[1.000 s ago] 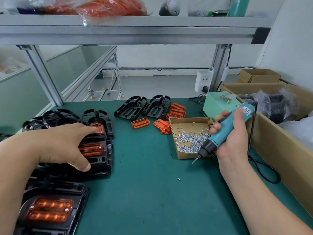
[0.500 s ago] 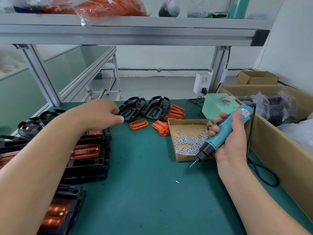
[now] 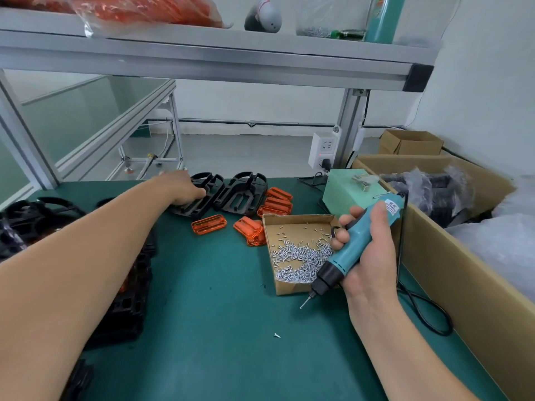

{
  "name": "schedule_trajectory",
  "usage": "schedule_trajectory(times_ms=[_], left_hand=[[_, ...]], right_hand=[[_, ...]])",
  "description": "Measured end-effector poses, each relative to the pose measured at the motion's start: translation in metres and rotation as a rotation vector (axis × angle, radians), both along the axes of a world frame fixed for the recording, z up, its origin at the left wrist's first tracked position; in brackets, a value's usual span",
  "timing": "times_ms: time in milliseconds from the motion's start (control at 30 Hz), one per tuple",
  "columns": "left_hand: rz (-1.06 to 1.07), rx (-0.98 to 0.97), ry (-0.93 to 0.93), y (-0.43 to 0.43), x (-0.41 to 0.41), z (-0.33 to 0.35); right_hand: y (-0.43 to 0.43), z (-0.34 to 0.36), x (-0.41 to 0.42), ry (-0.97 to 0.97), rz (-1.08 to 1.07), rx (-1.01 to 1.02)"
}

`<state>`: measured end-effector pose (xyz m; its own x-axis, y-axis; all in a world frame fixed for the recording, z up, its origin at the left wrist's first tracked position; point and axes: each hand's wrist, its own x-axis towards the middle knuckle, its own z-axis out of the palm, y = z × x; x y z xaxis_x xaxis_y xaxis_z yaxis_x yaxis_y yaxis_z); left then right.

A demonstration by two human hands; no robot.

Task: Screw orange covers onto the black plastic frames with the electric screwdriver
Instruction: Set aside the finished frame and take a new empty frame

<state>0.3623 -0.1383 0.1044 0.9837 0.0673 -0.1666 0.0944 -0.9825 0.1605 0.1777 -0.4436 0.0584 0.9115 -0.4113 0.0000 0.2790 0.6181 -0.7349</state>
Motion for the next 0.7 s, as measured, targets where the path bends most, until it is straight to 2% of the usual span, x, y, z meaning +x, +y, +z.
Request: schedule_trajectory(times_ms=[200,500,700], left_hand=[[0.022,-0.016,0.077,0.012,0.015,-0.029],[0.044,0.058,-0.032,0.014,0.024,-0.032],[0.107,0.093,-0.036,0.016,0.032,-0.037]], right_hand=[[0.002,-0.001,0.0,-0.002,0.019,-0.005],[0.003,0.0,0.0,-0.002,0.008,-0.023],[0.004,0.0,0.0,0.005,0.003,-0.036]])
